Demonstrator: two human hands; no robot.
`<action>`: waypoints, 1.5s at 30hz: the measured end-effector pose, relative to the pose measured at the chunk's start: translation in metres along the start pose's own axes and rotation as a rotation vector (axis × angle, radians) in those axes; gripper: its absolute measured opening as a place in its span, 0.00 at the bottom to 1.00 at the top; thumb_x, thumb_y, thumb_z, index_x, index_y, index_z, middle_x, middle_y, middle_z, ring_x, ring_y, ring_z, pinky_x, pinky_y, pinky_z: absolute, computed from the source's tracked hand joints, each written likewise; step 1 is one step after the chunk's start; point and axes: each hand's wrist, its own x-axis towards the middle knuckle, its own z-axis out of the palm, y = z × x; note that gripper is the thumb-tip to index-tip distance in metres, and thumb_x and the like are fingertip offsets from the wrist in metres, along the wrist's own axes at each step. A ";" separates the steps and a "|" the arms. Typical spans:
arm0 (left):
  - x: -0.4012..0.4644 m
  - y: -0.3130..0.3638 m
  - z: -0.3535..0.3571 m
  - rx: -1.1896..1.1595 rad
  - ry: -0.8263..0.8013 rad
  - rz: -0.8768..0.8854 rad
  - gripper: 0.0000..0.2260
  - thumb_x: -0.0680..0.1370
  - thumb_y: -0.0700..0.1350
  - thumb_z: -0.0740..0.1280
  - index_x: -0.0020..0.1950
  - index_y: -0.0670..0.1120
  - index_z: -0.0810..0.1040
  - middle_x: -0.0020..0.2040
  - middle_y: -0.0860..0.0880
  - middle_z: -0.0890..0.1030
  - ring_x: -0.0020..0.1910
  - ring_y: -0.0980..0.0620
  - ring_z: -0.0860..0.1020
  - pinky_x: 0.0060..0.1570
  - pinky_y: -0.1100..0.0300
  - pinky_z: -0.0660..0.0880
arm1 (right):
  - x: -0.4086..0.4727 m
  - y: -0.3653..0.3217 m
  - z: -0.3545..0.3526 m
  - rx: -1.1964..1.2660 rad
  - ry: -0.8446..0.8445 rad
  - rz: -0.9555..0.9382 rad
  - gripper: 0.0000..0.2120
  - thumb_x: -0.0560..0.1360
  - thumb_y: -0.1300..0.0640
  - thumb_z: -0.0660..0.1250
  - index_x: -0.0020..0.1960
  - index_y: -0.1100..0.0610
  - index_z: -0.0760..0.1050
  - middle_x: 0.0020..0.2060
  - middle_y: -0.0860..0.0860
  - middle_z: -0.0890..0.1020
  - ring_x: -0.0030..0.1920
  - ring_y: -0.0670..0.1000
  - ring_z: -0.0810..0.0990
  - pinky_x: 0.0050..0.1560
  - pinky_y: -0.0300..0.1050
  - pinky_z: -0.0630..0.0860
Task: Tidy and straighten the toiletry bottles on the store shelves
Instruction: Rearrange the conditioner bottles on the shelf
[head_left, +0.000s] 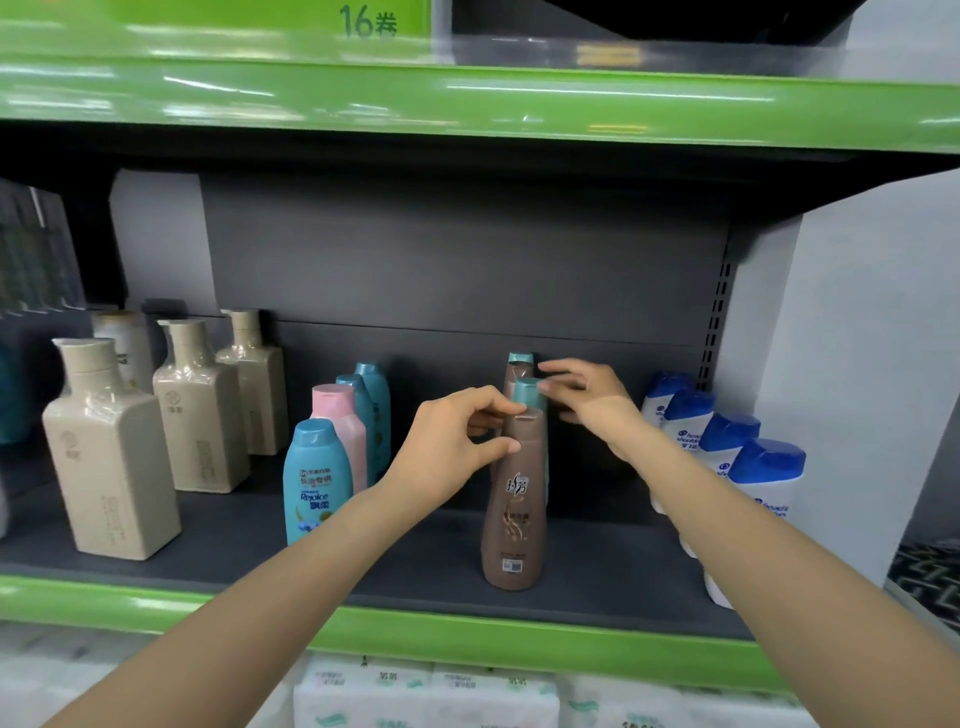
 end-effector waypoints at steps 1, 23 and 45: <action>0.000 0.000 0.000 -0.002 -0.001 -0.003 0.13 0.69 0.39 0.75 0.52 0.50 0.80 0.50 0.54 0.82 0.50 0.60 0.80 0.54 0.71 0.74 | 0.001 0.001 0.000 0.023 -0.029 0.009 0.13 0.75 0.59 0.68 0.59 0.53 0.77 0.55 0.53 0.81 0.58 0.53 0.78 0.55 0.51 0.78; -0.004 0.005 0.000 0.012 0.003 -0.008 0.14 0.70 0.39 0.74 0.54 0.49 0.80 0.52 0.54 0.81 0.51 0.60 0.79 0.54 0.74 0.72 | 0.001 0.001 0.015 0.065 -0.096 0.018 0.17 0.73 0.65 0.69 0.61 0.55 0.77 0.57 0.54 0.78 0.58 0.55 0.77 0.53 0.55 0.80; 0.048 -0.014 -0.004 -0.032 0.181 -0.188 0.06 0.77 0.42 0.66 0.52 0.48 0.80 0.48 0.53 0.80 0.48 0.57 0.77 0.48 0.75 0.71 | 0.029 0.002 -0.012 0.037 0.049 -0.015 0.08 0.76 0.63 0.66 0.54 0.59 0.78 0.50 0.57 0.81 0.53 0.56 0.81 0.49 0.47 0.79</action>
